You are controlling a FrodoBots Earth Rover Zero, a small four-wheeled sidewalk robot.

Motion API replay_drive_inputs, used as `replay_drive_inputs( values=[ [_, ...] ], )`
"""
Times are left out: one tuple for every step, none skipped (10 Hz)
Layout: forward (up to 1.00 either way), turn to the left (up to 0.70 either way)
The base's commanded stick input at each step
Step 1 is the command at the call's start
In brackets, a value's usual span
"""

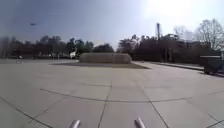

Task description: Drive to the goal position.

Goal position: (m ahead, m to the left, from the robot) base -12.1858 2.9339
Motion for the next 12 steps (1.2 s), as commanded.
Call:
replay_drive_inputs(
  values=[
    [1.0, 0.0],
    [1.0, 0.0],
    [1.0, 0.0],
    [1.0, 0.0],
    [1.0, 0.0],
    [1.0, 0.0],
    [1.0, 0.0],
    [1.0, 0.0],
    [1.0, 0.0],
    [1.0, 0.0],
    [1.0, 0.0],
    [1.0, 0.0]
  ],
)
